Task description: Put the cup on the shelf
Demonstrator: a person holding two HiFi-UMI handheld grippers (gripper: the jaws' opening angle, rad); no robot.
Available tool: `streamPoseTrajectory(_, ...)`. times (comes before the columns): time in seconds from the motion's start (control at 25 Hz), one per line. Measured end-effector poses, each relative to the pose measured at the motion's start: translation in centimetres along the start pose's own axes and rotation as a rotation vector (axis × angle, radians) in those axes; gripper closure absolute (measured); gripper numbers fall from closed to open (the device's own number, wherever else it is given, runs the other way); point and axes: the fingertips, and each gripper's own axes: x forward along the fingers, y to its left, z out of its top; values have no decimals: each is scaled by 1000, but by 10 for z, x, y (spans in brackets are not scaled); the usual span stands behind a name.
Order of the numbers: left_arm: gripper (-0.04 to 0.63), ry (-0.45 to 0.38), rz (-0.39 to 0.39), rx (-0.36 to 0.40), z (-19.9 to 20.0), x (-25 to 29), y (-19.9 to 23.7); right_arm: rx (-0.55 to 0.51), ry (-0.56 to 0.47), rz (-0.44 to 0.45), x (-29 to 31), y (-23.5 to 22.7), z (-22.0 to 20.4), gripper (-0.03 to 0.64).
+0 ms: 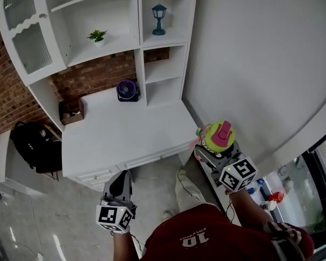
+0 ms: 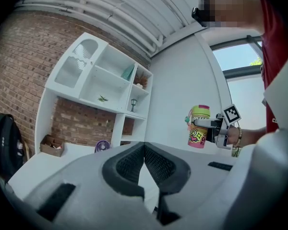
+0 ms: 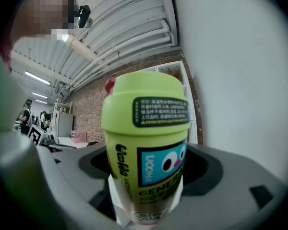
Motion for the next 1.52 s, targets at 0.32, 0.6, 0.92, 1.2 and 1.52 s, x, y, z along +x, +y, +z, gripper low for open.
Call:
streamPoseTrajectory(0.32,601,-19,105,-1,5,22,28,9,-68,72,67,-31,6,213)
streamPoseTrajectory(0.6,601,-69,121,70,44,117,39,13,-104,153,143,-80,22,213)
streamPoseTrajectory(0.92,601,-82,43,158,83,252,34,19,-99,275,216,-124,31,213)
streamPoseTrajectory(1.2,601,-63,12,137,74,312,18,48,-72,297,248,-163,21,213)
streamPoseTrajectory(1.52,601,-53,-41,96,66,318,41,55,-29,266,281,-151,1,213)
